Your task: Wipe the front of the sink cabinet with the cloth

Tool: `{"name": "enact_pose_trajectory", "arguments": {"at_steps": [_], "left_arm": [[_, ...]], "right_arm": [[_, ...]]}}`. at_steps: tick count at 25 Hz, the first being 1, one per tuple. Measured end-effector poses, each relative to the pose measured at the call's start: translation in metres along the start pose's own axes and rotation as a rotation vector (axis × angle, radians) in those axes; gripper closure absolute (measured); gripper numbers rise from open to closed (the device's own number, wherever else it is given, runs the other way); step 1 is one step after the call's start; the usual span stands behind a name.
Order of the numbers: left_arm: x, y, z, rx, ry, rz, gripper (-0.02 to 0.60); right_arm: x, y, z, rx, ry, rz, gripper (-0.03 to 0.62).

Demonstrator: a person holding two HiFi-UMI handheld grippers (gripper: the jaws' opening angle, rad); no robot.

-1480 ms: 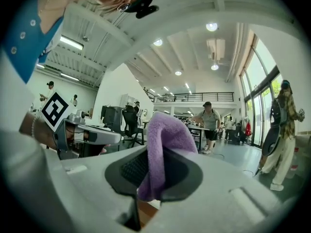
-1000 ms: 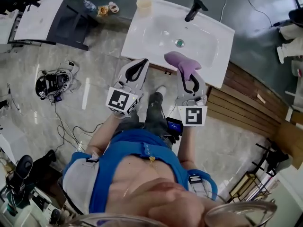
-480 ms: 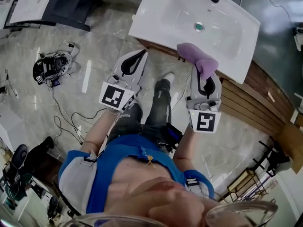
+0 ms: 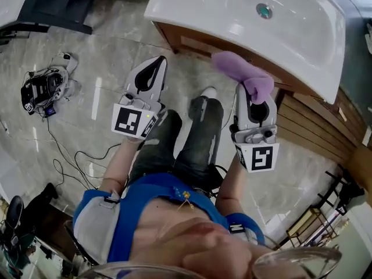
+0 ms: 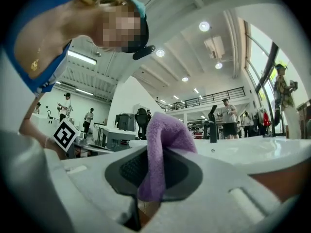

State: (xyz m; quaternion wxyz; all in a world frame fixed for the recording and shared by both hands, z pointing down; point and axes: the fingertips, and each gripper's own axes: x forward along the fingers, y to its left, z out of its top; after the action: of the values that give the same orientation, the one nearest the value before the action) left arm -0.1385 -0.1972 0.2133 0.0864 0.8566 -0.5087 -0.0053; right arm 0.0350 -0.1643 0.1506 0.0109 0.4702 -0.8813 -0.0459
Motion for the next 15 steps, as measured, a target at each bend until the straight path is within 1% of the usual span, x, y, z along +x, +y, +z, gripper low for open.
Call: {"name": "enact_pose_trajectory", "arguments": {"at_steps": [3,5,7,9,12,14,15], "left_arm": [[-0.004,0.013,-0.052,0.015,-0.040,-0.007,0.588],[-0.009,0.019,-0.083,0.026,-0.072,-0.010,0.588],[-0.017,0.023,-0.111,0.023,-0.105,-0.016,0.586],[-0.023,0.025,-0.136,0.036,-0.136,-0.034,0.586],[-0.030,0.019,-0.163,0.052,-0.187,-0.080,0.583],[-0.036,0.014,-0.170,0.053,-0.212,-0.109,0.583],[-0.040,0.012,-0.170,0.055,-0.217,-0.119,0.583]], "right_arm": [[-0.012,0.019,-0.043,-0.033,-0.006,-0.012,0.537],[-0.025,0.025,-0.069,-0.058,-0.035,-0.039,0.537],[-0.035,0.031,-0.090,-0.067,-0.064,-0.058,0.537],[-0.041,0.040,-0.110,-0.090,-0.065,-0.063,0.537],[-0.048,0.044,-0.133,-0.159,-0.059,-0.078,0.537],[-0.049,0.044,-0.138,-0.162,-0.067,-0.071,0.537],[-0.047,0.044,-0.139,-0.155,-0.070,-0.053,0.537]]}}
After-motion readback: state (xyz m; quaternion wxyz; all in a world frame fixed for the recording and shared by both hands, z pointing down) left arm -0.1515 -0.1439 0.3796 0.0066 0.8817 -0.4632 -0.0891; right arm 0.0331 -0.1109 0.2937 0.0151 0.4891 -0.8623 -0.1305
